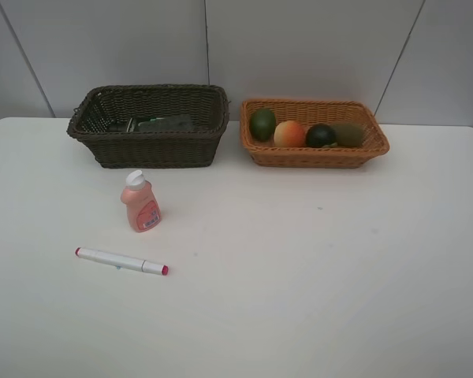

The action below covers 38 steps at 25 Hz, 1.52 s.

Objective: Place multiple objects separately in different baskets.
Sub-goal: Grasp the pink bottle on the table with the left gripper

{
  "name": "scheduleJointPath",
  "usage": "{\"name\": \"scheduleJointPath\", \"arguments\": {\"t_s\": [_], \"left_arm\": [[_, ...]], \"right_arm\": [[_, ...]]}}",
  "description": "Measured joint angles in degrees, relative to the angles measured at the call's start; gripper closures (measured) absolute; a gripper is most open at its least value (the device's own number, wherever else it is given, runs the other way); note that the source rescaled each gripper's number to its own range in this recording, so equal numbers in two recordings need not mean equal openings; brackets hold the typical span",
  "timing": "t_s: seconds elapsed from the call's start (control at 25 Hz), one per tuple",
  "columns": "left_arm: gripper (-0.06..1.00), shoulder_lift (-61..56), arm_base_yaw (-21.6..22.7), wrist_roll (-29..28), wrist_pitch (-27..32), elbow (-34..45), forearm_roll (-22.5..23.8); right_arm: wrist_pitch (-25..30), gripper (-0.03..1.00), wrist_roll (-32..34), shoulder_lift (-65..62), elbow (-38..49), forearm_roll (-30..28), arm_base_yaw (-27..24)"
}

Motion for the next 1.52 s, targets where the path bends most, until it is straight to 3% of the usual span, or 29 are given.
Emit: {"name": "scheduleJointPath", "arguments": {"t_s": [0.72,1.04,1.4,1.52], "left_arm": [[-0.06,0.00,0.00,0.00,-0.59,-0.18,-2.05],[-0.06,0.46,0.00,0.00,-10.92,-1.14,-4.73],[-0.06,20.12,0.00,0.90,-14.97,-8.23,-6.91],[-0.06,28.51,0.00,4.03,-15.06,-12.68,-7.09]], "right_arm": [[0.00,-0.01,0.00,0.00,0.00,0.00,0.00],[0.00,-0.01,0.00,0.00,0.00,0.00,0.00],[0.00,-0.01,0.00,0.00,0.00,0.06,0.00],[0.00,-0.01,0.00,0.00,0.00,0.06,0.00]]}}
